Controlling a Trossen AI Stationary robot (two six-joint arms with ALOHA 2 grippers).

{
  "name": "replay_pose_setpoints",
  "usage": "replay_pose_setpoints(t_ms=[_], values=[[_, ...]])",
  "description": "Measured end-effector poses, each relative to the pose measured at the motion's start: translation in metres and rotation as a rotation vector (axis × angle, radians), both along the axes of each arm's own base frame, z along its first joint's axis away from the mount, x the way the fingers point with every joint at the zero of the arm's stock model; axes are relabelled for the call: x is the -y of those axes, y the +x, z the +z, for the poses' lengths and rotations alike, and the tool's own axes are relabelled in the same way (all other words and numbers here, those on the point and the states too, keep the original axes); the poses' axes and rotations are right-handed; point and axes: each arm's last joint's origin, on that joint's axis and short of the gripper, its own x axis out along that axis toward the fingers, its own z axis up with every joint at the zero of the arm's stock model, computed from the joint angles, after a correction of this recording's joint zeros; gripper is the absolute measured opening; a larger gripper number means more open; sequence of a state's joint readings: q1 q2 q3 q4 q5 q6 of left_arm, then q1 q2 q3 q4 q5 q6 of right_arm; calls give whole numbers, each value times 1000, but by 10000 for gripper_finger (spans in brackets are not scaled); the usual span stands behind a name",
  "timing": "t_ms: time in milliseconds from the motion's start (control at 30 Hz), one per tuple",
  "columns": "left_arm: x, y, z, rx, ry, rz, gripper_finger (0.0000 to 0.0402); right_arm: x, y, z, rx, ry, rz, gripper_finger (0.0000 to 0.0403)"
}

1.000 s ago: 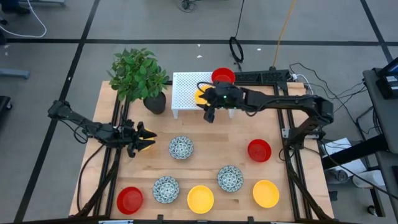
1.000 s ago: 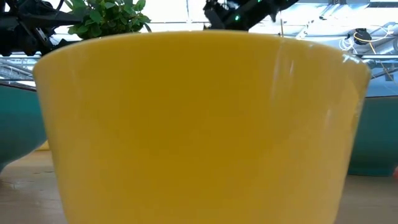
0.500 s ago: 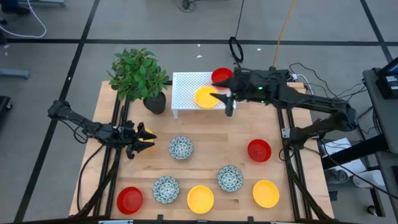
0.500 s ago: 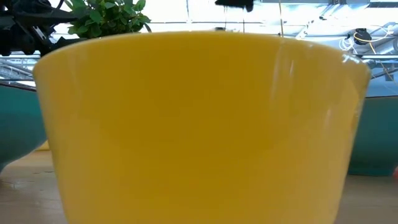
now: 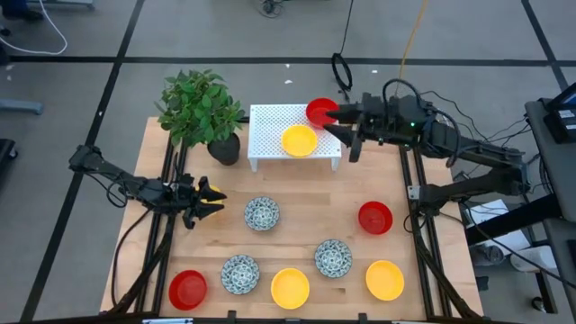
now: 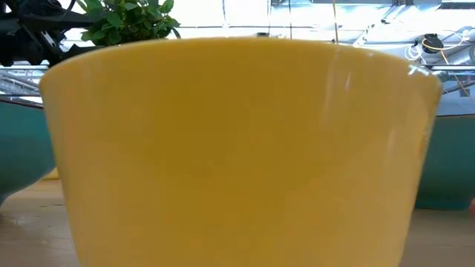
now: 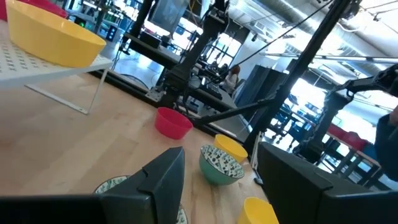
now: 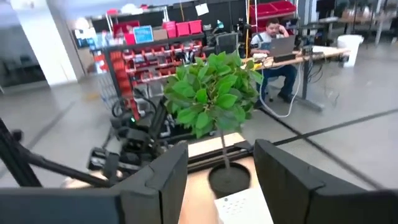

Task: Pick & Place Mini bowls
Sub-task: Put the white patterned bowl on the shelf

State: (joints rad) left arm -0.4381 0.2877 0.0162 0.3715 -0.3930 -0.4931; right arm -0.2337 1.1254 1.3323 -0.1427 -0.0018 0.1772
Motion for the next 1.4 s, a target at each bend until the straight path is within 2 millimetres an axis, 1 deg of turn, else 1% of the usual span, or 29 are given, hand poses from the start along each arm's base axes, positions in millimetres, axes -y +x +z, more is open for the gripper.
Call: replay_pose_setpoints(t_ms=[100, 233, 500, 667, 833, 1133, 1267, 1400], values=[[0, 0, 0, -2, -39, -3, 207, 0, -1, 1, 18, 62, -1, 171], [0, 0, 1, 9, -100, -9, 207, -2, -1, 1, 26, 93, 7, 171], [-1, 0, 5, 40, -122, 18, 207, -17, 2, 1, 27, 96, 69, 171], [-3, -1, 5, 42, -173, 70, 207, -24, 3, 1, 25, 96, 99, 171], [-6, -1, 5, 46, -213, 160, 207, -27, 3, 1, 25, 96, 109, 171], [-7, -1, 7, 68, -249, 186, 207, -28, 4, 1, 19, 68, 115, 171], [-7, -2, 16, 105, -200, 192, 207, -28, 4, 1, 19, 67, 115, 171], [-6, -1, 37, 133, -113, 174, 207, -28, 4, 1, 19, 67, 115, 171]])
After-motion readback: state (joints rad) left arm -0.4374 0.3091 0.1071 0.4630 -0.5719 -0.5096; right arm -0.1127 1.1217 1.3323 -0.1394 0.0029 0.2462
